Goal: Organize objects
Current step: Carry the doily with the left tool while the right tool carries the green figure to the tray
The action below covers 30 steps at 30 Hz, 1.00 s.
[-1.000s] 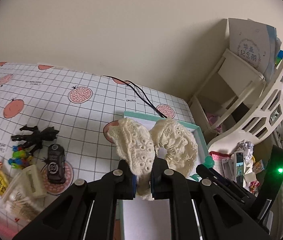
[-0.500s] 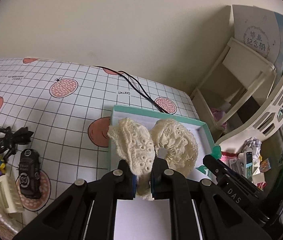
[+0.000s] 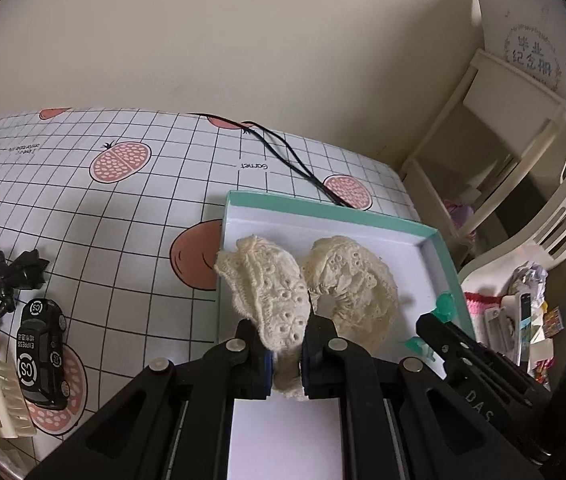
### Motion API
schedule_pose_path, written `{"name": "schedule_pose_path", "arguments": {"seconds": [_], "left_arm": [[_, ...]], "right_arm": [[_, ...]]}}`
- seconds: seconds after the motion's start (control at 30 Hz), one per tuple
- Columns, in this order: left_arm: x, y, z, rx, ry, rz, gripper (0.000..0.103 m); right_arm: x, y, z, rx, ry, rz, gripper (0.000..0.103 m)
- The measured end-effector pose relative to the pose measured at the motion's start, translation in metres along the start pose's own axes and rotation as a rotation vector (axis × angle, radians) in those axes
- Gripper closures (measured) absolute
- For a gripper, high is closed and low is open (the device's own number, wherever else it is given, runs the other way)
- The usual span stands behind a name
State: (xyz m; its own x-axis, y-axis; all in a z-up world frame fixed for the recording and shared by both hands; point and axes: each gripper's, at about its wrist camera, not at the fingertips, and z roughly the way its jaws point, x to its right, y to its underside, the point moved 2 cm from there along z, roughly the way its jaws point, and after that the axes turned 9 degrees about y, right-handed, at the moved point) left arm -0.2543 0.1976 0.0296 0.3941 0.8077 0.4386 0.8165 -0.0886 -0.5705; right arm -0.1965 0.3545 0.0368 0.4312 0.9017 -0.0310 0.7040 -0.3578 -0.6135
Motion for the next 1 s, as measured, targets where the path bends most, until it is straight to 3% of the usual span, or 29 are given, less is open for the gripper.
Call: {"name": "schedule_pose_path", "arguments": {"seconds": [0.53, 0.77, 1.0], "left_arm": [[-0.004, 0.003, -0.004, -0.022, 0.020, -0.006, 0.087], [-0.001, 0.000, -0.017, -0.006, 0.025, 0.008, 0.081], [0.000, -0.006, -0.030, 0.018, 0.011, 0.011, 0.080]], "right_arm": [[0.007, 0.003, 0.002, -0.009, -0.019, 0.019, 0.081], [0.008, 0.004, 0.000, -0.001, -0.035, 0.022, 0.072], [0.011, 0.003, -0.007, 0.021, -0.047, 0.040, 0.071]]}}
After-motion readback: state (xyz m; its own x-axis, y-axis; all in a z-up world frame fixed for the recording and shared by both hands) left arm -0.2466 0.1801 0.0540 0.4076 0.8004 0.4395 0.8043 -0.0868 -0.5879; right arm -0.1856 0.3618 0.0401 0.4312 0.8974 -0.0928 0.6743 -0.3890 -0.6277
